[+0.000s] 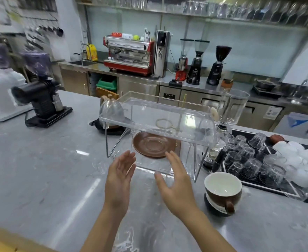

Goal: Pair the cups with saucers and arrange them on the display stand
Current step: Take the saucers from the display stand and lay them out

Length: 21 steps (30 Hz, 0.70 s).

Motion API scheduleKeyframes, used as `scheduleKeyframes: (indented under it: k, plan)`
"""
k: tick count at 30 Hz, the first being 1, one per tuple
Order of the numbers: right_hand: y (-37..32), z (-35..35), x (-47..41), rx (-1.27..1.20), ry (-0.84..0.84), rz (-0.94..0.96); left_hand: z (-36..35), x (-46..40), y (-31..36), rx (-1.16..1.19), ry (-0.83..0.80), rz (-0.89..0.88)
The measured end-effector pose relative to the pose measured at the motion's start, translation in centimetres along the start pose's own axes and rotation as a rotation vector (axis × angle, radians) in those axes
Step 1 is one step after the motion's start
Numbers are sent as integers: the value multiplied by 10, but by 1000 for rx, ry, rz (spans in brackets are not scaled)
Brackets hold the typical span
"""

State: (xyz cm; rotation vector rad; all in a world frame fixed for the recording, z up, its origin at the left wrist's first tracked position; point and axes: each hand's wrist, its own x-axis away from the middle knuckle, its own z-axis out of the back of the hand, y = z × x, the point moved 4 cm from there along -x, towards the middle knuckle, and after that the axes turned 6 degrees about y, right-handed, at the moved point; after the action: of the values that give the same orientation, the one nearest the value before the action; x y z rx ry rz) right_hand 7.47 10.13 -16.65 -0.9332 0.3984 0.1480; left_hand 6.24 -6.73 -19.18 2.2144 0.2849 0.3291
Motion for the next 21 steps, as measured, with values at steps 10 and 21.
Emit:
scheduleKeyframes:
  k: [10,21]
  plan:
    - [15,-18,-65,-38,96,-166,-37,-56,13,-146,-37,-51]
    - [37,-37,-105,-222,136,-386,-60,-100,6,-323,-63,-12]
